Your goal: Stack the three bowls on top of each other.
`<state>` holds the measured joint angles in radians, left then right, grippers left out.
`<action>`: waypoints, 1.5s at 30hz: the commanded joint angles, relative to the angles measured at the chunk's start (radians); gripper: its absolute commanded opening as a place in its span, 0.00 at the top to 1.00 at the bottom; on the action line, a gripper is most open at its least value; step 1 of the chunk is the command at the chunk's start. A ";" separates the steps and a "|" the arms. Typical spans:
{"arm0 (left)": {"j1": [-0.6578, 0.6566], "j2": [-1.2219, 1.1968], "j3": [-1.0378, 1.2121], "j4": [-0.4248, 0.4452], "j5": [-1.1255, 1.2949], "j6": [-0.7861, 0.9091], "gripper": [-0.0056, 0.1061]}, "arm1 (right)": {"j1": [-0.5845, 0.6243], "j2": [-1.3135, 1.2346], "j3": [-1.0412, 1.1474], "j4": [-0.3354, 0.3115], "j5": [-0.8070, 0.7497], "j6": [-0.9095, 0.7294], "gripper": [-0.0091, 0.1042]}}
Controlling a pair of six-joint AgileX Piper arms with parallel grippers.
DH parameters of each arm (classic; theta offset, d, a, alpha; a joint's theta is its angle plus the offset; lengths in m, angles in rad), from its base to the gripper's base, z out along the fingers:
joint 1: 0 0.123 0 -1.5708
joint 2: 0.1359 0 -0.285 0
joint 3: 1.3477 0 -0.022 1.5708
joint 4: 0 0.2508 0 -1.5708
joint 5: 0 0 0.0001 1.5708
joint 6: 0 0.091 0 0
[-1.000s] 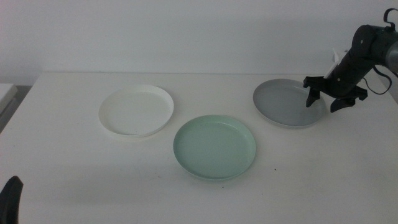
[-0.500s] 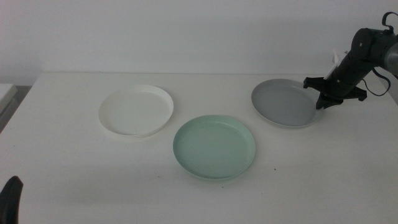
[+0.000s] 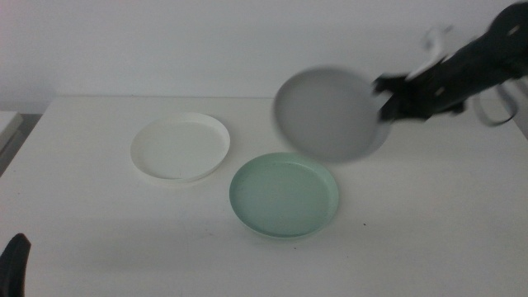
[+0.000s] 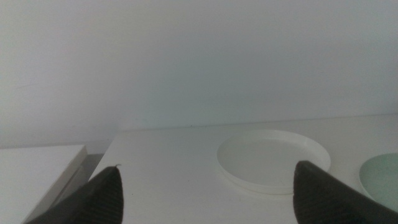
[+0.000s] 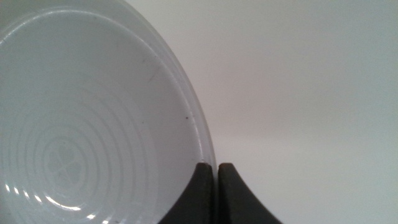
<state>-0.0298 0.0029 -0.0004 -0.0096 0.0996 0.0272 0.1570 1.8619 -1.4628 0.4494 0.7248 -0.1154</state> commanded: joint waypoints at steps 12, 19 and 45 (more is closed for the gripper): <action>0.000 -0.003 0.000 -0.006 -0.009 -0.002 0.11 | 0.192 0.093 0.076 0.001 -0.043 -0.006 0.94; 0.000 -0.003 0.000 -0.006 -0.009 -0.002 0.11 | 0.192 0.131 0.076 -0.007 -0.068 -0.017 0.94; 0.000 -0.003 0.000 -0.006 -0.009 0.000 0.11 | 0.112 -0.533 0.089 -0.112 0.068 -0.214 0.25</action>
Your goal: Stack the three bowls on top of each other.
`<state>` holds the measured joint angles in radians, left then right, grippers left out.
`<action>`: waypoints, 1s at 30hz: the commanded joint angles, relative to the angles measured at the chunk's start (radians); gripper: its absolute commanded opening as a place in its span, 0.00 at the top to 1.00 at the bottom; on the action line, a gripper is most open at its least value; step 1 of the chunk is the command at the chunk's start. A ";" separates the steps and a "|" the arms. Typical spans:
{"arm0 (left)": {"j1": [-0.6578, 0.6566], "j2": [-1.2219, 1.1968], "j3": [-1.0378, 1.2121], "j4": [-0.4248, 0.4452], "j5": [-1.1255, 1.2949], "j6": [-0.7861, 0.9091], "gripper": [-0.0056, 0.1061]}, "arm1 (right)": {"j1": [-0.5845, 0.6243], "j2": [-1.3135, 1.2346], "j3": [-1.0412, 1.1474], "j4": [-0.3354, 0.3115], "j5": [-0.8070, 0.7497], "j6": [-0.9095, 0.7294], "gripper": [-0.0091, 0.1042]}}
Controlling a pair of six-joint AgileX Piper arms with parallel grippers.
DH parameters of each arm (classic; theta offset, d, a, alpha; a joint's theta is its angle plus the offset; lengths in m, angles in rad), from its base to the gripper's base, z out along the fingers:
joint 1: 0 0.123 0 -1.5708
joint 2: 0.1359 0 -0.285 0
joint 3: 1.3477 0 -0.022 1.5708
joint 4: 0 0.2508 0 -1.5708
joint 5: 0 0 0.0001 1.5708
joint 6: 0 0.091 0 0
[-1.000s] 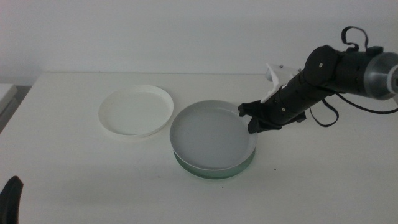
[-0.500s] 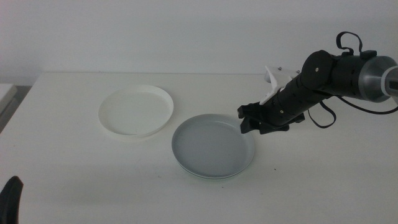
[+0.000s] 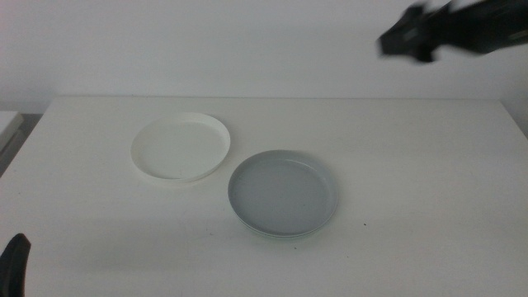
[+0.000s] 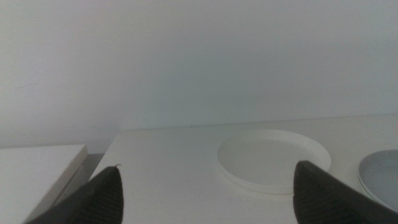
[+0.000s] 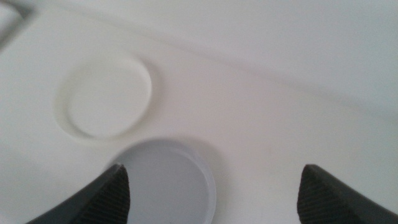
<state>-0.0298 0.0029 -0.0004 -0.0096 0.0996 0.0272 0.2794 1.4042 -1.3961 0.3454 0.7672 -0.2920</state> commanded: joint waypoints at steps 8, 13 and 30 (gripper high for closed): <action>0.000 -0.003 0.000 -0.006 -0.009 -0.002 0.11 | -0.010 -0.522 0.366 0.066 0.020 -0.174 0.25; 0.000 -0.003 0.000 -0.006 -0.009 -0.002 0.11 | -0.010 -0.654 0.459 0.138 0.022 -0.250 0.25; 0.000 -0.003 0.000 -0.006 -0.009 0.000 0.11 | -0.010 -0.679 0.459 0.150 0.071 -0.203 0.10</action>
<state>-0.0298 0.0029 -0.0004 -0.0096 0.0996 0.0272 0.2777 0.7277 -0.9412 0.4990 0.8374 -0.4987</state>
